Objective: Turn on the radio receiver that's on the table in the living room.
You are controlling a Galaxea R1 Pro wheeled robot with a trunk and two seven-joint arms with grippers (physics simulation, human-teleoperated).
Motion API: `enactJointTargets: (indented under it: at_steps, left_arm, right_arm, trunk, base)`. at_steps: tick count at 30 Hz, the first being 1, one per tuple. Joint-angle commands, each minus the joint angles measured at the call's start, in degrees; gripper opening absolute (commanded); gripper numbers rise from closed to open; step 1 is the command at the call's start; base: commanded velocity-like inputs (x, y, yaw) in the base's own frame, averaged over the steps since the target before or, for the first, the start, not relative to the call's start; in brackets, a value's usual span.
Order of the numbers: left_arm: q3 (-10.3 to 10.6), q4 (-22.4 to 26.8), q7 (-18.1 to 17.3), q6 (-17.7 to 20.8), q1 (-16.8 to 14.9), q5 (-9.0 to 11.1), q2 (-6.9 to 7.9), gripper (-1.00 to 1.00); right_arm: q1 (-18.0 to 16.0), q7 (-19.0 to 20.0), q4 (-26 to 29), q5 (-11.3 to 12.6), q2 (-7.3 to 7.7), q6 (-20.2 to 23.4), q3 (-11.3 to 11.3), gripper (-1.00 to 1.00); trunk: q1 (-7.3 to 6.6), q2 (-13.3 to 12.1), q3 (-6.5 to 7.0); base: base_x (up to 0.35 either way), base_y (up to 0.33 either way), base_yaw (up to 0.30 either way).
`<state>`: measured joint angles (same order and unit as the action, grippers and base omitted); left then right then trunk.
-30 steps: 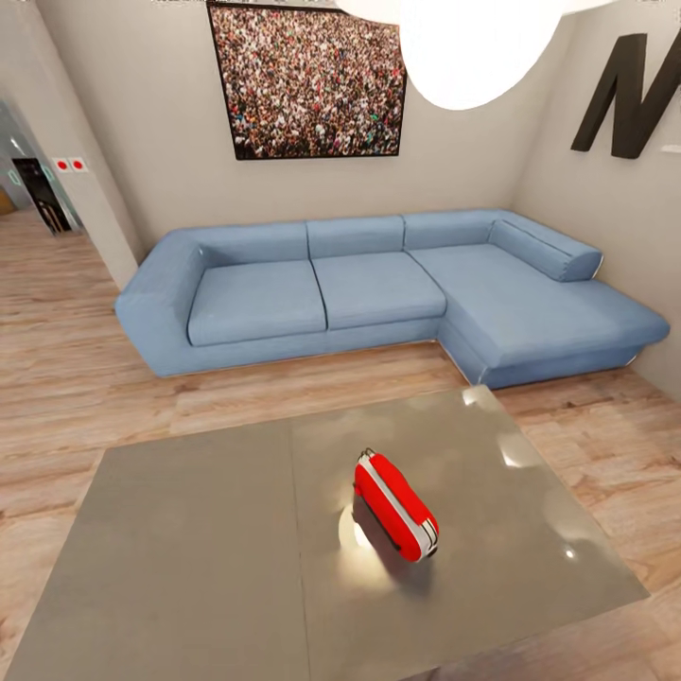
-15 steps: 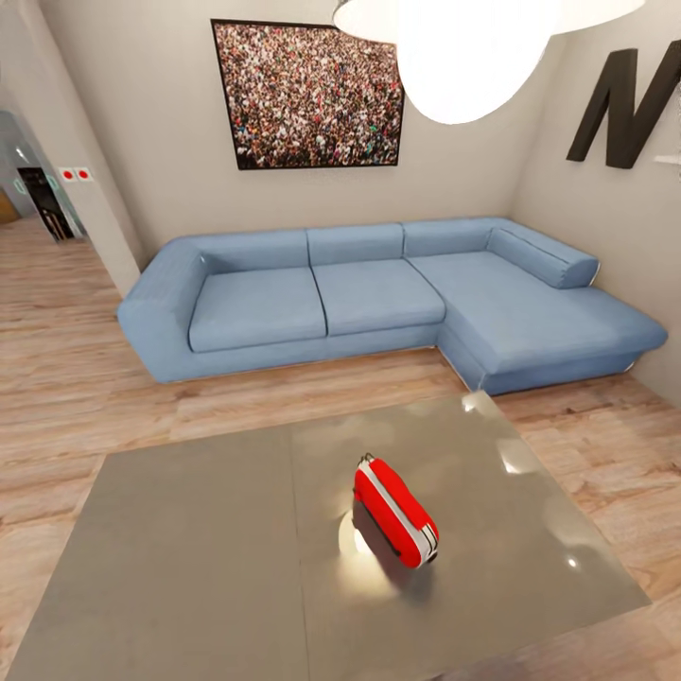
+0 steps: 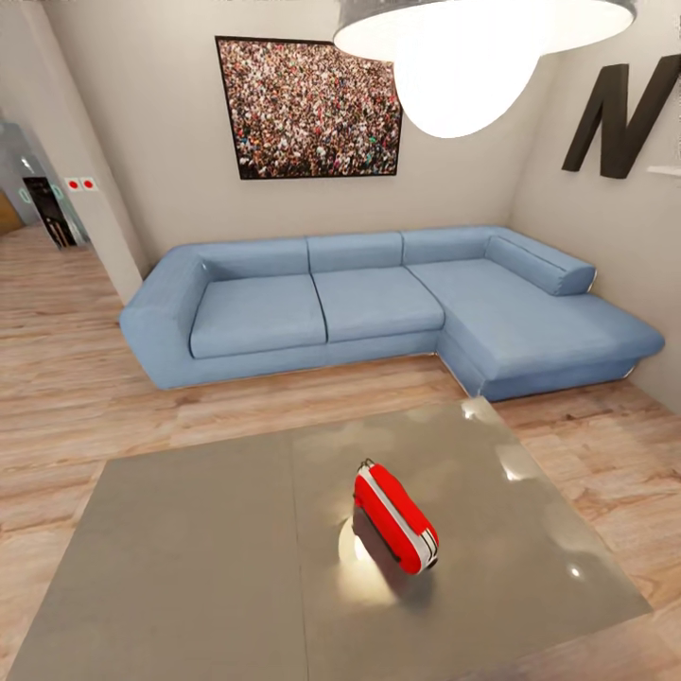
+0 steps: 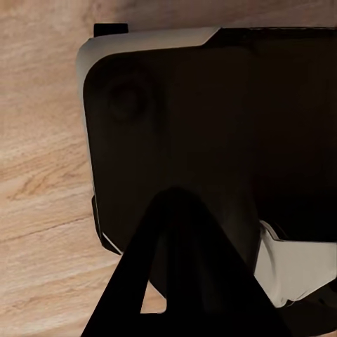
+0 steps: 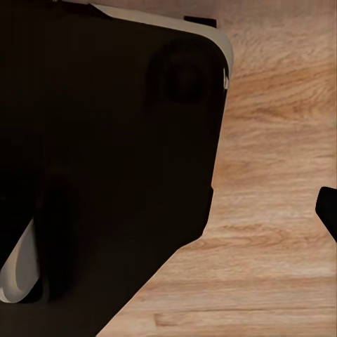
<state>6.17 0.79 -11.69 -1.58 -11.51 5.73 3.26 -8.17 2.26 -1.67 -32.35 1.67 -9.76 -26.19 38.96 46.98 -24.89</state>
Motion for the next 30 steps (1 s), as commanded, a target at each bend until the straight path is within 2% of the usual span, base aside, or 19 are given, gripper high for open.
enactJointTargets:
  at_steps: [1,11,30]
  left_arm:
    - [0.0,0.0,0.0,0.0,0.0,0.0,0.00,-1.00]
    - [0.1,0.0,0.0,0.0,0.0,0.0,-0.01,-1.00]
    - [0.0,0.0,0.0,0.0,0.0,0.0,-0.01,-1.00]
  right_arm:
    - [0.0,0.0,0.0,0.0,0.00,0.0,0.0,1.00]
    - [0.0,0.0,0.0,0.0,0.00,0.1,0.0,1.00]
    - [0.0,0.1,0.5,-0.5,0.35,0.4,0.2,1.00]
  trunk:
    - [0.00,0.0,0.09]
    - [0.00,0.0,0.90]
    - [0.00,0.0,0.97]
  base:
    - [0.000,0.000,0.000]
    - [0.000,0.000,0.000]
    - [0.000,0.000,0.000]
